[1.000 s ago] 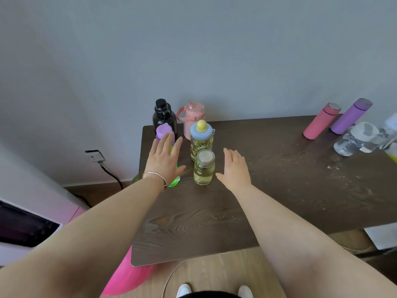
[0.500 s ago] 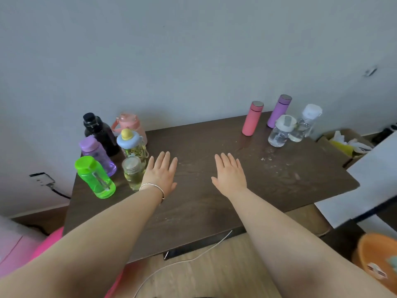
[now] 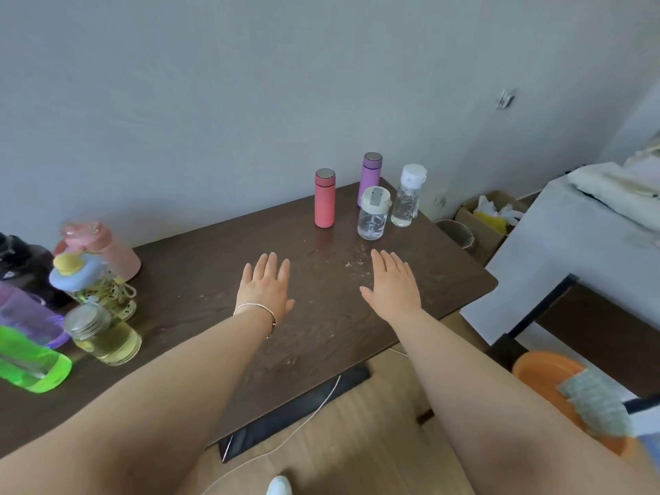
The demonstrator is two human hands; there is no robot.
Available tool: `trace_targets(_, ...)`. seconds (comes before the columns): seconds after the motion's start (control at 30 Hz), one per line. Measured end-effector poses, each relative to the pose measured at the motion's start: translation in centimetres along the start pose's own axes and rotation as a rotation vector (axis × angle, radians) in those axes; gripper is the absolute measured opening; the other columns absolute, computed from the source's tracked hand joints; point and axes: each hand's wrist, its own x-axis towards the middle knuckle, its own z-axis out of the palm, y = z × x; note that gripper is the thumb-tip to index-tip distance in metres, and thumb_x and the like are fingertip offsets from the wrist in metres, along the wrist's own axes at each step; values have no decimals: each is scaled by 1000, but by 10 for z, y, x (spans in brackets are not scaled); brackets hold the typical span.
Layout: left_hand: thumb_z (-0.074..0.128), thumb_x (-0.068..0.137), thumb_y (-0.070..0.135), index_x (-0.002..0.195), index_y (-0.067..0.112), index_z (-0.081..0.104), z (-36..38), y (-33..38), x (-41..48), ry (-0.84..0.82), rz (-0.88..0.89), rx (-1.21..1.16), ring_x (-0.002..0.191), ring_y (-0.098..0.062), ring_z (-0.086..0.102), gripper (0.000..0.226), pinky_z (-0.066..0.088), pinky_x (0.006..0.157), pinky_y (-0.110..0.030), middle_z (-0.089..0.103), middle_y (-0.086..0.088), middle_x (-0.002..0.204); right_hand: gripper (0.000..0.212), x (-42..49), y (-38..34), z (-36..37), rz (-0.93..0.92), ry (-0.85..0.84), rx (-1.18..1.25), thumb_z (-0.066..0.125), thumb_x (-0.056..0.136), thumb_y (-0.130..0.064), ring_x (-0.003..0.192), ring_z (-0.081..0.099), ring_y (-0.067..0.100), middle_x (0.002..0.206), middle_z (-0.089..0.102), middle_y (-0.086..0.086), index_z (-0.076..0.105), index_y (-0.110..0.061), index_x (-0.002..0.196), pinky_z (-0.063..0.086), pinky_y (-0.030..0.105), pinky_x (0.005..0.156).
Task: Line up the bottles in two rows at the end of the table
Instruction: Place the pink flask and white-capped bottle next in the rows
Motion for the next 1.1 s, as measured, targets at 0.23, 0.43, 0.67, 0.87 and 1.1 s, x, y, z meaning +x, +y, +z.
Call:
trace_targets(0.23,49,89,55,151,17,4,5,0,71,4,-5,-43,146,-27,2,86,10,117,-47,6,-11,159,88,53,27,9,116,-40,-1,59,91,-53,149,19,29,161,24,11,14,-14,156,18,44,121)
trace_targets(0.43,51,89,53,151,16,4,13,-10,139,-11,-5,-80,147,-28,1,86,10,117,-46,6,-11,159,94,108,35,14,194,-44,5,61,89,-56,149,18,29,162,21,12,10,-12,156,20,44,120)
trace_targets(0.67,55,87,52,150,13,9,5,-10,221,-10,-13,-147,146,-29,5,87,12,117,-47,9,-13,159,91,177,49,11,212,60,85,70,85,-50,142,32,29,152,36,13,21,-11,151,27,41,117)
trace_targets(0.87,57,86,53,150,11,10,12,16,280,-58,-77,-312,145,-29,11,89,15,117,-45,15,-14,157,98,239,78,33,234,28,238,75,81,-47,142,31,31,154,31,16,18,-14,153,34,42,114)
trace_targets(1.1,69,77,41,146,15,22,29,55,335,-128,-328,-788,123,-34,44,87,43,96,-49,37,-11,143,97,271,98,71,88,43,555,82,78,-29,131,40,25,144,39,13,21,-17,153,45,39,102)
